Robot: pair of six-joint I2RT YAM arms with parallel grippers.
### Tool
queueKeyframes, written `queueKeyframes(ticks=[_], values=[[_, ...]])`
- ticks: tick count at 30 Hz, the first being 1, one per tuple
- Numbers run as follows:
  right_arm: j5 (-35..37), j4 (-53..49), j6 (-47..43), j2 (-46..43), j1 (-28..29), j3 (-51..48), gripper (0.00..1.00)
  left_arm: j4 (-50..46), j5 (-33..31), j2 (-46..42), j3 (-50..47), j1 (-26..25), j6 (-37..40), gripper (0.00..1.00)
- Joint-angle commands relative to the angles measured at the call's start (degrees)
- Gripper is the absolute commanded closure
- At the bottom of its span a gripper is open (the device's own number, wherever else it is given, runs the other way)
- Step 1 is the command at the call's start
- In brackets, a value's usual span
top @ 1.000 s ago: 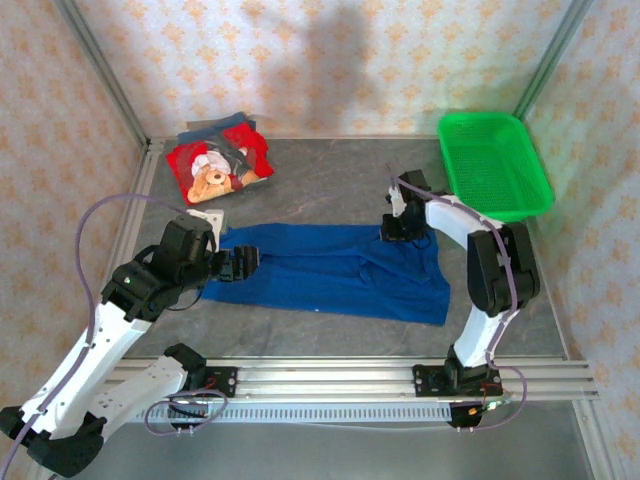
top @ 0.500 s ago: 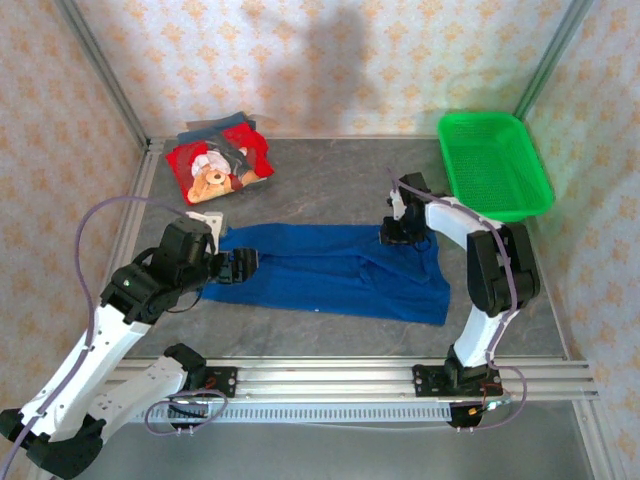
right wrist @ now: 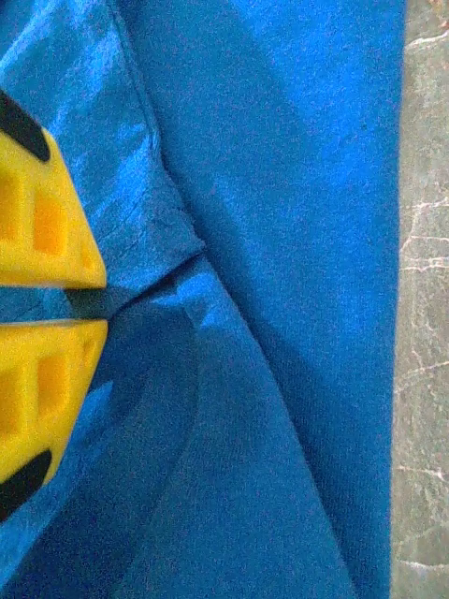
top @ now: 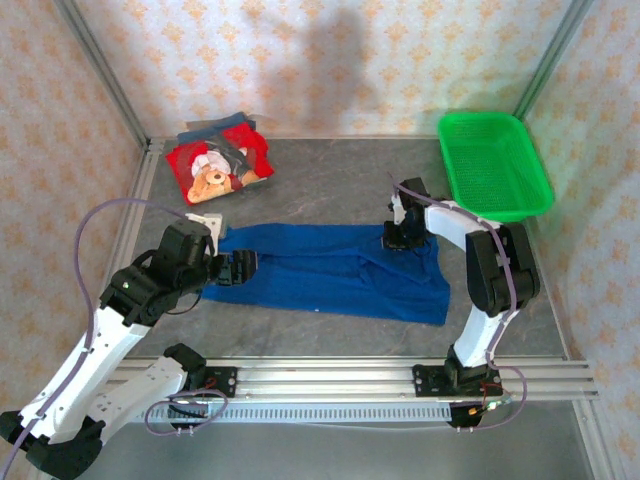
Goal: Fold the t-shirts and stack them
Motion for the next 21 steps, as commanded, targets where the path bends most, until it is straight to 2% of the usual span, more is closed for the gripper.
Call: queueKeyframes(ticks=[1, 9, 21], values=[[-0.22, 0.95, 0.64, 0.52, 0.38, 0.11, 0.88, -0.24, -1.23, -1.02, -0.92, -0.17, -0.80, 0.16], [-1.75, 2.53, 2.99, -2.98, 0.48, -0.87, 1.00, 0.44, -1.62, -1.46, -2.13, -0.22, -1.41, 0.16], [-3.88, 3.03, 5.26, -10.33, 0.49, -5.38, 1.00, 1.42, -1.54, -1.89, -4.09, -0.22, -1.89, 0.16]])
